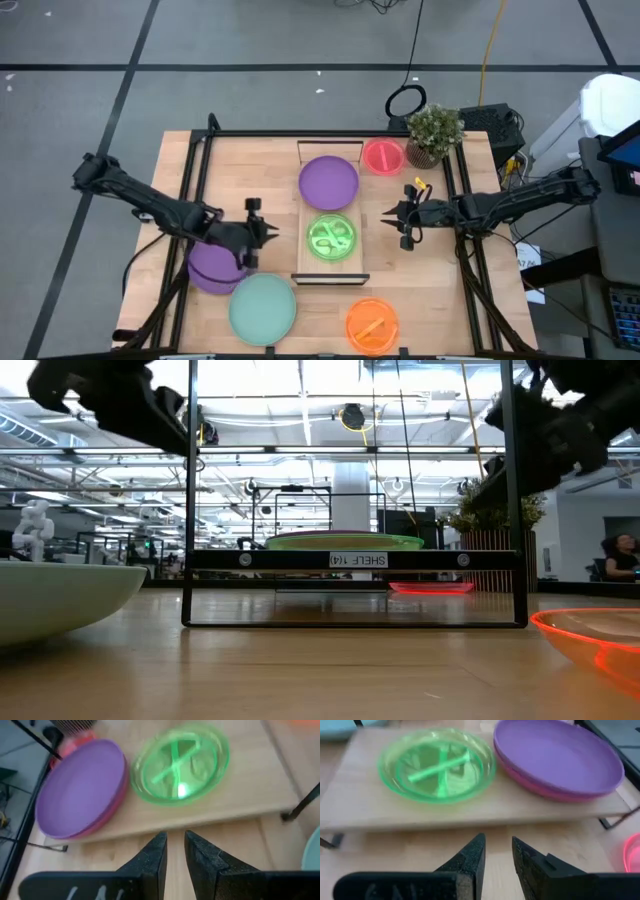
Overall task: Place and stack plates onto a shelf
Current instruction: Stack the light pink plate on top of the green plate on the shelf
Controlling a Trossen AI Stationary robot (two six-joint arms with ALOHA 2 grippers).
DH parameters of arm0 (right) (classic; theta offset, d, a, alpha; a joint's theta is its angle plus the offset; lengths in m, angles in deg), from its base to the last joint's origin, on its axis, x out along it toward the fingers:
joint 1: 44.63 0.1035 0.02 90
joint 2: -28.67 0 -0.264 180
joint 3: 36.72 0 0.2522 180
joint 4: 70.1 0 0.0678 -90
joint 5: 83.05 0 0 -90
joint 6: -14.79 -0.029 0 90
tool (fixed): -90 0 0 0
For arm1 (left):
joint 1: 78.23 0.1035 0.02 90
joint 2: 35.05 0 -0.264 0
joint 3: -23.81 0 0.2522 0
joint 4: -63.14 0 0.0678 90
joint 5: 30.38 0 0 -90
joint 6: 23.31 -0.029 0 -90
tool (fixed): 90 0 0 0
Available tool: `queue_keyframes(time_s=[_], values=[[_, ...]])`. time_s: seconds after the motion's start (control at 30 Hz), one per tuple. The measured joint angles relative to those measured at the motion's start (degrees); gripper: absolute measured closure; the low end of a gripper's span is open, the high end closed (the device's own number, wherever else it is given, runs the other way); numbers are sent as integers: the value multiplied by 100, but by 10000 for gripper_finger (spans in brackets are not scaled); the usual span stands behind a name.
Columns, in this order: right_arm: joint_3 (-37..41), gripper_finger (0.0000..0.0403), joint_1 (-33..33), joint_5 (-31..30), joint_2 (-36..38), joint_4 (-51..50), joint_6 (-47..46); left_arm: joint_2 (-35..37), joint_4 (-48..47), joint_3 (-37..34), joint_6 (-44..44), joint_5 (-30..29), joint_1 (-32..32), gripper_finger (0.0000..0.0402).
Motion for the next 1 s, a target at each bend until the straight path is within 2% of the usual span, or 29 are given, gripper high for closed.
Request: queue_keyframes(time_s=[0.2, 0.37, 0.57, 0.9, 1.0], values=[[318, 321, -117, -297, -17, 231, 230, 1193, 376, -835, 195, 4, -25, 327], [438, 321, -339, -292, -18, 698, 631, 1773, 672, -1350, 236, 6, -25, 327], [445, 321, -679, -285, -18, 756, 834, 1895, 1051, -1598, 159, 19, -25, 327], [447, 321, -1505, -262, -18, 732, 1079, 1895, 1102, -1601, -102, 20, 51, 327], [447, 321, -1753, -57, -19, 734, 1206, 1895, 1191, -1603, -175, 20, 129, 327]])
